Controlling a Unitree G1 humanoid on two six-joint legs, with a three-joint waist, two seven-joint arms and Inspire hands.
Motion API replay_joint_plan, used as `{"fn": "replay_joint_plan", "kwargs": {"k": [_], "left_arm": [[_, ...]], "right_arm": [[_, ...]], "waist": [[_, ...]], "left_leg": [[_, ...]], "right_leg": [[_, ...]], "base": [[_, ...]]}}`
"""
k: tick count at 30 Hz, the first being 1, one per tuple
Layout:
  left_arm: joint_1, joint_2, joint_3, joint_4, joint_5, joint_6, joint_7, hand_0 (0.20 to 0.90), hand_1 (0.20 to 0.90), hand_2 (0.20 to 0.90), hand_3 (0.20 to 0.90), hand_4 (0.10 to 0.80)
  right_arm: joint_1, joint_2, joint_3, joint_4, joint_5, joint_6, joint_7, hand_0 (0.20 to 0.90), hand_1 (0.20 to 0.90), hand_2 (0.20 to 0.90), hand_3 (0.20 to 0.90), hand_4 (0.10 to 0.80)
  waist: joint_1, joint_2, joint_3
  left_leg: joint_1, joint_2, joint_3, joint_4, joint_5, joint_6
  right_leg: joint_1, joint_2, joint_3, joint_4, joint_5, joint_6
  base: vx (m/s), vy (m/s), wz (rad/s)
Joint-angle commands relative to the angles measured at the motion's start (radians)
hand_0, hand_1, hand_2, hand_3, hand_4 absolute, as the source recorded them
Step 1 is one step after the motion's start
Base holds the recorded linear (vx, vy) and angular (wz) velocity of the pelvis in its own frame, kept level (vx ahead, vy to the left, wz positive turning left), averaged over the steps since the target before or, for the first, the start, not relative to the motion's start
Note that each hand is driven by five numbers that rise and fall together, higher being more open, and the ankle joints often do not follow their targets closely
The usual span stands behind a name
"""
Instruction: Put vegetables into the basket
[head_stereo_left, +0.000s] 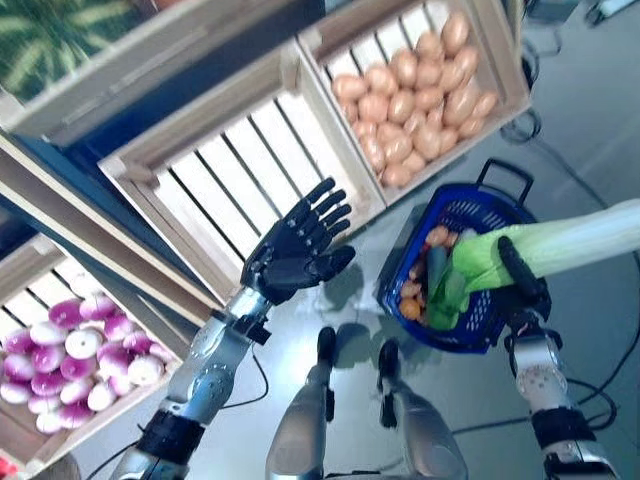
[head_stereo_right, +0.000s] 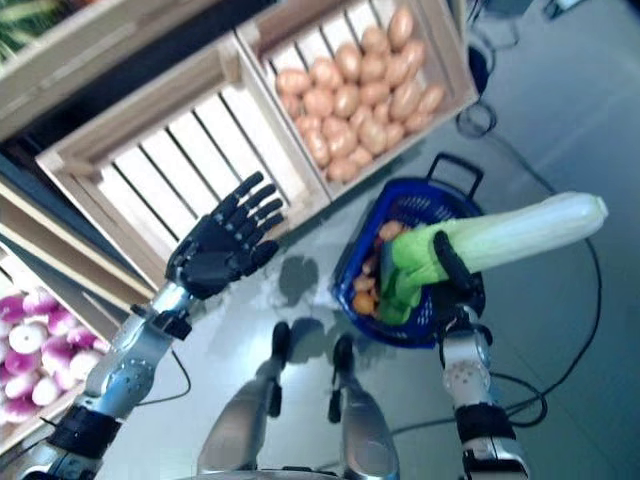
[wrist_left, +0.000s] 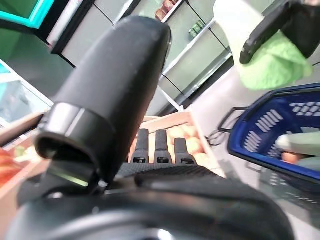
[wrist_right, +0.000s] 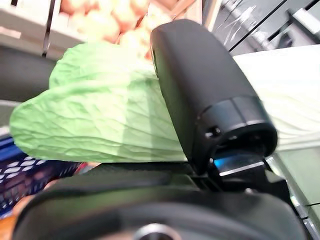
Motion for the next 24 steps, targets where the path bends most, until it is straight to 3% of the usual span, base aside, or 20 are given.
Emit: {"fn": "replay_joint_plan", "kwargs": {"k": [1,5,9,11,14,24], "left_arm": [[-0.048,-0.028,0.006,-0.083,-0.084,-0.128,-0.073,0.900,0.900,0.900,0.900,0.800],[-0.092,-0.035,-0.008,-0.076,-0.098,-0.158,-0.079,0.900,0.900,0.900,0.900,0.800],[-0.141,-0.029,-0.013,-0.087,-0.076,-0.205,-0.081,0.900,0.900,0.900,0.900,0.800],[-0.168,-0.018,0.001,-0.091,-0.086,-0.219,-0.068,0.900,0.900,0.900,0.900,0.800],[-0.188,-0.029,0.026,-0.107,-0.095,-0.229,-0.089,0.900,0.900,0.900,0.900,0.800],[-0.220,0.031,0.074,-0.154,-0.006,-0.225,-0.065,0.900,0.900,0.900,0.900,0.800]], "right_arm": [[-0.056,-0.065,-0.026,-0.030,0.004,-0.127,-0.059,0.300,0.300,0.300,0.300,0.400],[-0.143,-0.080,-0.012,0.053,0.014,-0.128,-0.110,0.300,0.300,0.300,0.300,0.400],[-0.229,-0.120,-0.007,0.136,0.015,-0.091,-0.135,0.300,0.300,0.300,0.300,0.400],[-0.268,-0.140,-0.008,0.186,0.015,-0.039,-0.144,0.300,0.300,0.300,0.300,0.400],[-0.288,-0.145,-0.005,0.251,-0.026,0.032,-0.171,0.300,0.300,0.300,0.300,0.400],[-0.352,-0.201,-0.027,0.416,-0.075,0.184,-0.268,0.300,0.300,0.300,0.300,0.400]], "waist": [[0.015,-0.033,-0.046],[0.026,-0.035,-0.013],[0.046,-0.035,0.023],[0.061,-0.038,0.025],[0.077,-0.040,0.035],[0.111,-0.036,0.045]], "left_leg": [[-0.090,-0.022,0.013,0.080,-0.051,-0.023],[-0.159,-0.039,0.007,0.138,-0.061,-0.019],[-0.280,-0.052,-0.007,0.354,-0.132,-0.003],[-0.341,-0.049,-0.013,0.455,-0.174,0.011],[-0.423,-0.062,-0.023,0.587,-0.219,0.012],[-0.586,-0.090,-0.023,0.742,-0.261,0.029]], "right_leg": [[-0.075,-0.019,0.023,0.056,0.053,-0.002],[-0.139,-0.017,0.009,0.104,0.050,-0.007],[-0.256,-0.037,0.005,0.299,-0.008,-0.028],[-0.322,-0.051,0.002,0.423,-0.056,-0.041],[-0.385,-0.070,-0.004,0.537,-0.086,-0.048],[-0.546,-0.092,-0.020,0.727,-0.117,-0.046]], "base": [[-0.102,-0.099,0.09],[-0.101,-0.064,0.05],[-0.101,-0.048,0.17],[-0.037,-0.061,0.19],[0.004,-0.074,0.15],[0.035,-0.045,0.09]]}}
